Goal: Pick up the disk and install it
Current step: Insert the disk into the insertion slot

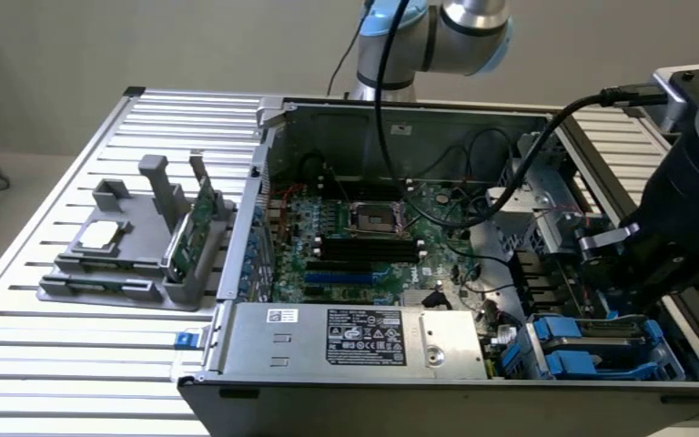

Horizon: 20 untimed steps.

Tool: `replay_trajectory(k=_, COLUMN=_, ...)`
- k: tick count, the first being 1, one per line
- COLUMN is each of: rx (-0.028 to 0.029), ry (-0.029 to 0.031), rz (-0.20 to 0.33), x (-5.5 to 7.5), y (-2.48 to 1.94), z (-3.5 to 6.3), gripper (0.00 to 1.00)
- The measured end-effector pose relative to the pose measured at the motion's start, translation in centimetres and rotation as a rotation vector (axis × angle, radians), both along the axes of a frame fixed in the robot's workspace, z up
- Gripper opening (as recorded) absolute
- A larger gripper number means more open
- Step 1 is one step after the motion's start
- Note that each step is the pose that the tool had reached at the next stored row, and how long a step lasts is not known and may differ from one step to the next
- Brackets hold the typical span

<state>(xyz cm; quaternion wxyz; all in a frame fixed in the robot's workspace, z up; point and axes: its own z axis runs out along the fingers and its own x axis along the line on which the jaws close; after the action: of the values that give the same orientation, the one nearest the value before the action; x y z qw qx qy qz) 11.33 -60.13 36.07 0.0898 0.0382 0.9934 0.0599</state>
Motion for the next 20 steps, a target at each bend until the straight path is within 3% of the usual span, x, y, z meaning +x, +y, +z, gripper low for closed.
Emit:
replay_trajectory(k=9, rx=0.0045, ry=-0.0002, rz=-0.023, x=-0.46, y=0.25, z=0.31, gripper=0.27)
replay_trajectory(k=11, rx=0.0044, ry=-0.0035, rz=-0.028, x=-0.47, y=0.4, z=0.5, gripper=0.27)
replay_trajectory(k=13, rx=0.0045, ry=-0.0125, rz=-0.035, x=-0.47, y=0.55, z=0.7, gripper=0.27)
replay_trajectory(k=17, rx=0.0049, ry=-0.0429, rz=-0.057, x=-0.47, y=0.72, z=0.76, gripper=0.27)
replay_trajectory(k=20, rx=0.0053, ry=-0.0578, rz=-0.07, x=-0.48, y=0.74, z=0.75, gripper=0.27)
